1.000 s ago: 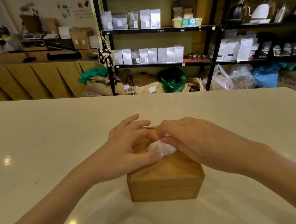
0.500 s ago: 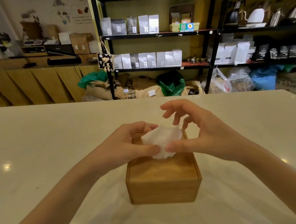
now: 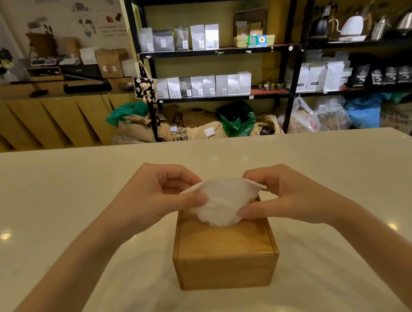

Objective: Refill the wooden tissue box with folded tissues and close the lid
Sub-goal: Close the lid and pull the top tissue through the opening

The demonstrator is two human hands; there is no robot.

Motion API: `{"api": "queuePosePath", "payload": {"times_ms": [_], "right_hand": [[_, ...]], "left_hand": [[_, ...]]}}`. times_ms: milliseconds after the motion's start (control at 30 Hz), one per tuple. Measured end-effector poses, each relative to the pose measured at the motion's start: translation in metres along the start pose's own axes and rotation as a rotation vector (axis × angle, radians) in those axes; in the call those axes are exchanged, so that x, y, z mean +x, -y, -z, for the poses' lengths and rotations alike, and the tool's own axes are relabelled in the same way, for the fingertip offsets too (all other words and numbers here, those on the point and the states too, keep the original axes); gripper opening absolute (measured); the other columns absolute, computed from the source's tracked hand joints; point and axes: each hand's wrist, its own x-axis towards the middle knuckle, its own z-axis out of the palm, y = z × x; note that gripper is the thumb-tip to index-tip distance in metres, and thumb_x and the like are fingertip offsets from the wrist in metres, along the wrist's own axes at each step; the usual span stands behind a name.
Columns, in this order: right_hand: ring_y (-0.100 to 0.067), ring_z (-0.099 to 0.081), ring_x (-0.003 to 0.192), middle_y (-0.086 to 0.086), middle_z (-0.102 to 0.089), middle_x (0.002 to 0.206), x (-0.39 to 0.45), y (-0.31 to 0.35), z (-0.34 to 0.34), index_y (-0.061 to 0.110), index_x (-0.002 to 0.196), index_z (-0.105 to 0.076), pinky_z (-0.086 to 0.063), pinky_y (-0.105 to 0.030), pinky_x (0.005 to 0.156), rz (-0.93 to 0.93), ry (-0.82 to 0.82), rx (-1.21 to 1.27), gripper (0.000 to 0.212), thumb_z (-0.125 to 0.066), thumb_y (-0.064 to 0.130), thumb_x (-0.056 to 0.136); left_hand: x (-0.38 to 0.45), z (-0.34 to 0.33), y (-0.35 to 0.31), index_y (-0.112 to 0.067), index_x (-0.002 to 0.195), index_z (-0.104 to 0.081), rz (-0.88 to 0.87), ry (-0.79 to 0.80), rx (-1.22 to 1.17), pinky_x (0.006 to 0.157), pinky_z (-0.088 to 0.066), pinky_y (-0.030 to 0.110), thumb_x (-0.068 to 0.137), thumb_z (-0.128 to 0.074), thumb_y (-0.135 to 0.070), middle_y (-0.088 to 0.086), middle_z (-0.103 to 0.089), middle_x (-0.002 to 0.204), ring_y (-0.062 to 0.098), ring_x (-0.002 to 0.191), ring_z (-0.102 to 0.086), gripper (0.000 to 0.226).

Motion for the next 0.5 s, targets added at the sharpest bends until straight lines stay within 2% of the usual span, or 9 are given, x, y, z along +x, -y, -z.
{"api": "queuePosePath", "payload": {"times_ms": [67,133,200,267,333,433,500], "right_hand": [[-0.014,-0.063,0.080,0.002,-0.065,0.082,-0.002,0.002,0.002,0.015,0.083,-0.067,-0.054,-0.024,0.074,0.017,-0.030,0.053,0.010,-0.068,0.022,0.076],[-0.011,-0.067,0.075,0.006,-0.069,0.076,-0.002,0.003,0.001,0.013,0.083,-0.068,-0.055,-0.020,0.066,0.015,-0.082,0.149,0.017,-0.066,0.026,0.072],[-0.007,-0.068,0.065,0.006,-0.072,0.070,-0.001,0.002,-0.001,0.009,0.083,-0.069,-0.055,-0.018,0.058,-0.007,-0.162,0.195,0.015,-0.067,0.020,0.074],[-0.007,-0.065,0.056,0.006,-0.072,0.065,0.000,0.002,-0.003,0.008,0.082,-0.070,-0.054,-0.020,0.049,-0.022,-0.241,0.197,0.007,-0.067,0.013,0.078],[-0.009,-0.065,0.053,0.006,-0.072,0.063,-0.001,0.003,-0.004,0.010,0.082,-0.071,-0.053,-0.021,0.043,-0.043,-0.300,0.241,0.005,-0.067,0.011,0.078],[-0.009,-0.066,0.053,0.004,-0.074,0.063,0.000,0.002,-0.002,0.012,0.085,-0.070,-0.053,-0.021,0.042,-0.130,-0.332,0.293,0.007,-0.067,0.012,0.079],[-0.009,-0.068,0.057,0.002,-0.074,0.065,0.000,0.000,-0.001,0.014,0.091,-0.068,-0.056,-0.022,0.047,-0.214,-0.330,0.275,0.010,-0.065,0.014,0.082]], "left_hand": [[0.001,-0.001,0.002,-0.020,0.074,-0.072,-0.011,-0.050,0.009,0.059,-0.055,0.013,0.056,-0.069,-0.031,-0.004,-0.074,0.077,0.007,0.067,-0.069,0.022],[0.003,-0.001,0.006,-0.022,0.073,-0.070,-0.028,-0.095,0.057,0.055,-0.055,0.015,0.064,-0.067,-0.029,-0.007,-0.072,0.077,0.007,0.066,-0.068,0.011],[0.005,-0.003,0.010,-0.024,0.073,-0.069,-0.035,-0.154,0.106,0.048,-0.054,0.016,0.074,-0.066,-0.024,-0.005,-0.071,0.074,0.009,0.063,-0.068,0.003],[0.006,-0.004,0.015,-0.025,0.075,-0.069,-0.087,-0.222,0.169,0.043,-0.051,0.015,0.079,-0.064,-0.021,-0.001,-0.069,0.068,0.013,0.061,-0.067,0.007],[0.003,-0.008,0.015,-0.029,0.076,-0.066,-0.151,-0.269,0.219,0.041,-0.048,0.014,0.080,-0.063,-0.019,-0.006,-0.068,0.073,0.014,0.061,-0.066,0.011],[0.002,-0.010,0.016,-0.033,0.076,-0.064,-0.201,-0.272,0.275,0.038,-0.045,0.013,0.081,-0.063,-0.019,-0.008,-0.066,0.073,0.015,0.061,-0.064,0.015],[0.003,-0.010,0.017,-0.037,0.076,-0.062,-0.176,-0.274,0.297,0.039,-0.046,0.012,0.081,-0.062,-0.023,-0.008,-0.065,0.075,0.012,0.062,-0.063,0.015]]}}
